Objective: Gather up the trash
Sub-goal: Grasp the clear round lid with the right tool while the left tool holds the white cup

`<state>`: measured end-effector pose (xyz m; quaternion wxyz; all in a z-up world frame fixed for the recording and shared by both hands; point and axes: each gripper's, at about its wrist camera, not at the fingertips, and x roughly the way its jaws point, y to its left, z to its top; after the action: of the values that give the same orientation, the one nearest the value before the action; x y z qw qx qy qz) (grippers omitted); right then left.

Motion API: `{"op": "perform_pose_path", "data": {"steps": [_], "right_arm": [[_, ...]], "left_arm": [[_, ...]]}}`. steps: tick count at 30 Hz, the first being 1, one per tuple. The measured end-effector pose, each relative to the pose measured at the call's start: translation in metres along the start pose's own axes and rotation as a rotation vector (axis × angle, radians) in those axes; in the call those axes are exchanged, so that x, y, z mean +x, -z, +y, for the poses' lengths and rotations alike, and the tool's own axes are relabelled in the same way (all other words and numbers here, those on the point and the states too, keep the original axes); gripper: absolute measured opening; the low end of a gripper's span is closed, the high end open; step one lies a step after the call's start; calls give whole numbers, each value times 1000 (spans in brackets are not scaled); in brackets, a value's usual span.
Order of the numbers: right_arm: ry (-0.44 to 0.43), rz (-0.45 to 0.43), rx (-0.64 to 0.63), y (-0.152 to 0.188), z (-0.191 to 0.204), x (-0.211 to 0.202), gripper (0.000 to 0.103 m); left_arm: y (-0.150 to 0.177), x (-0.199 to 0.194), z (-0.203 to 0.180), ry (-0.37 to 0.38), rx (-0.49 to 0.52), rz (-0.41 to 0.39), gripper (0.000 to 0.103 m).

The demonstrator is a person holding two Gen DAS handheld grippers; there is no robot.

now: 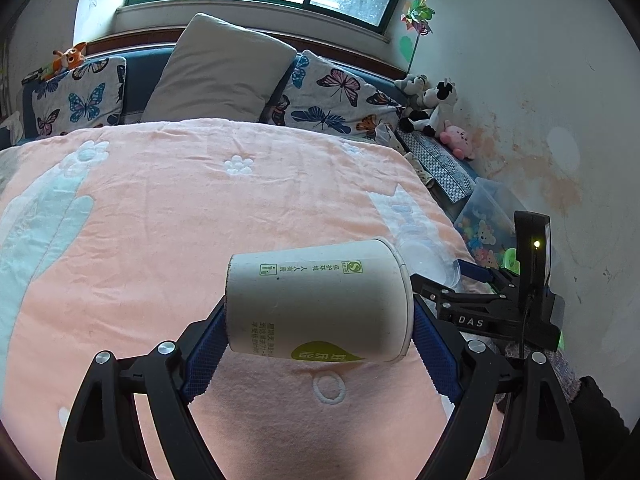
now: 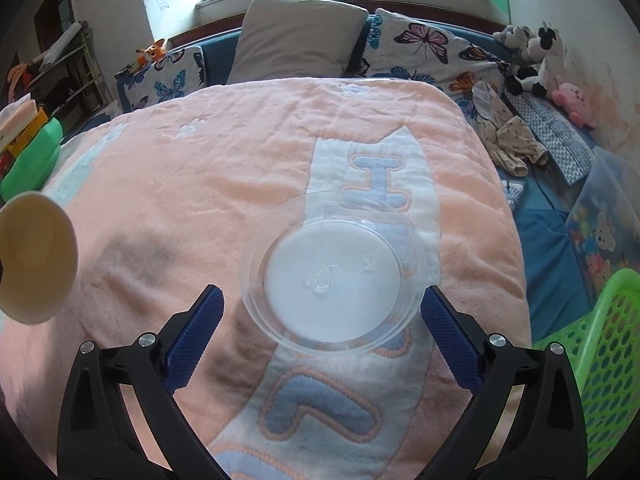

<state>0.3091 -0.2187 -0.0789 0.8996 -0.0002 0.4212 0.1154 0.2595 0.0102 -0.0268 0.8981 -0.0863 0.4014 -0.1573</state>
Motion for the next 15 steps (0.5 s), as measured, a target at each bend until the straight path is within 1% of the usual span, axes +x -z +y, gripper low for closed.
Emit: {"op": "perform_pose_path", "data": {"steps": [2, 5, 9, 15], "right_arm": [[-1, 1, 8, -1, 0, 0, 98], [28, 17, -15, -1, 2, 4, 89], [38, 5, -20, 2, 4, 1, 89], [20, -17, -4, 10, 1, -17, 89]], "left_arm": [[1, 2, 1, 0, -5, 4, 82], [2, 4, 2, 2, -8, 10, 82], [3, 5, 1, 4, -10, 13, 82], [5, 4, -4, 11, -8, 15, 82]]}}
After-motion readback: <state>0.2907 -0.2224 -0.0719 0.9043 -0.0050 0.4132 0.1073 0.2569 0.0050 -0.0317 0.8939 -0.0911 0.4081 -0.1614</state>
